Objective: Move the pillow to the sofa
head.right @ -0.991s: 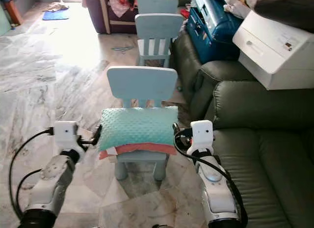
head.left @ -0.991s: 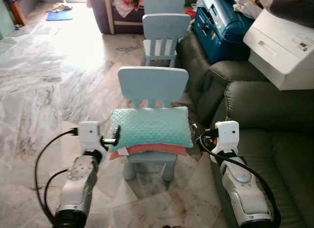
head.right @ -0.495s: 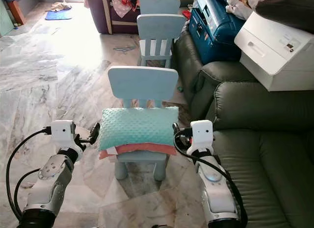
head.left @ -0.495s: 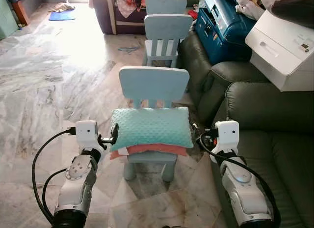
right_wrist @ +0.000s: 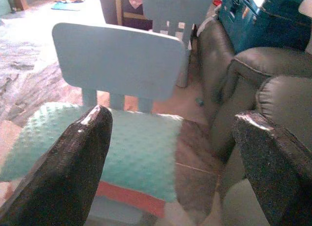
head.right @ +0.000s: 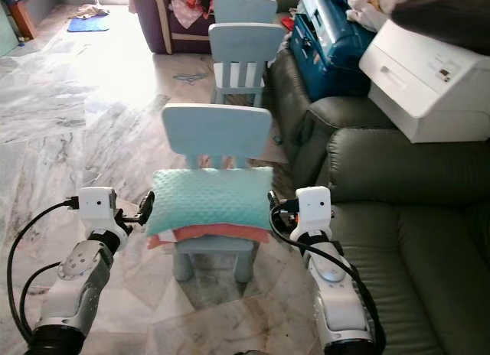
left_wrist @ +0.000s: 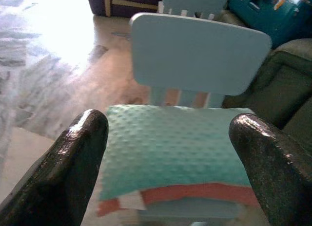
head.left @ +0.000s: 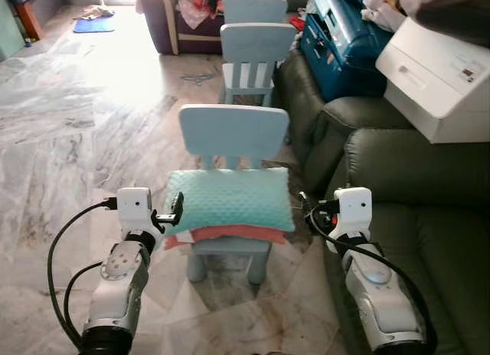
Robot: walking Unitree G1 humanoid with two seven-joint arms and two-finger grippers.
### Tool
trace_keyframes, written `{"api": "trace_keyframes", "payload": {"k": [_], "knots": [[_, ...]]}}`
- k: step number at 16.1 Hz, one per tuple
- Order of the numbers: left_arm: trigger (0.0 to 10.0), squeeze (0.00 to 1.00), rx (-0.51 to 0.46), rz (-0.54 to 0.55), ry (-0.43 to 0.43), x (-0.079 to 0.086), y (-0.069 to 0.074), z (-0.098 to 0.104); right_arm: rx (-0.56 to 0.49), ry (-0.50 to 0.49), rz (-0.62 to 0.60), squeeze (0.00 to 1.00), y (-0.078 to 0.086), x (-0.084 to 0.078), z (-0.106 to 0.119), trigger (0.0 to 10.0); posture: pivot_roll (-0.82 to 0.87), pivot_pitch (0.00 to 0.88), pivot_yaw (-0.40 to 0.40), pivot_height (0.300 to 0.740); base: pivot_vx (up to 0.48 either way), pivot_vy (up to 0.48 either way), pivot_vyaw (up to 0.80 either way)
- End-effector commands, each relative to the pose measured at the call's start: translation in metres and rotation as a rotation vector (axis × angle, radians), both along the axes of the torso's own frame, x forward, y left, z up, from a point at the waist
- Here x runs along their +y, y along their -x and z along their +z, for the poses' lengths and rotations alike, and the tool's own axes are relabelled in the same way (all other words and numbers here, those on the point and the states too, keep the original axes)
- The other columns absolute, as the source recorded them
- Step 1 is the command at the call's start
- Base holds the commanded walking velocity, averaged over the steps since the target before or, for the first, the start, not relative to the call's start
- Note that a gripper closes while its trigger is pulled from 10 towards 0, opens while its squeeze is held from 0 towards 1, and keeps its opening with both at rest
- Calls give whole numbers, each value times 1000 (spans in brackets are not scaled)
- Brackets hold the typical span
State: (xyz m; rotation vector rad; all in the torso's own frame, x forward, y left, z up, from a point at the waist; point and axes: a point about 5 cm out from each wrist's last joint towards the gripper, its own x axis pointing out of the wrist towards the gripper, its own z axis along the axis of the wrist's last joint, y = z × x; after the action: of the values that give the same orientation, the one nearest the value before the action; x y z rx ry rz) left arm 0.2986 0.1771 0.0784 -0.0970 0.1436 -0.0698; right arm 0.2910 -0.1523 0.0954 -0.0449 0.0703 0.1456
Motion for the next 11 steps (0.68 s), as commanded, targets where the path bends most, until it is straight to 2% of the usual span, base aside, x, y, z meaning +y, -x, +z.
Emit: {"api": "trace_keyframes", "payload": {"k": [1,3,11], "knots": [[10000,0,11,-17,-4,-3,1,-3,-5,1,-1,0,0,-1,1,10000,-112,97,-44,740,0,-465,0],[10000,0,0,-15,10,-4,1,-2,-5,1,0,0,0,-1,1,10000,-113,98,-44,740,0,-379,0],[10000,0,20,21,54,-1,3,-4,3,1,2,0,3,-1,-1,10000,-113,106,-46,740,0,0,0]]}}
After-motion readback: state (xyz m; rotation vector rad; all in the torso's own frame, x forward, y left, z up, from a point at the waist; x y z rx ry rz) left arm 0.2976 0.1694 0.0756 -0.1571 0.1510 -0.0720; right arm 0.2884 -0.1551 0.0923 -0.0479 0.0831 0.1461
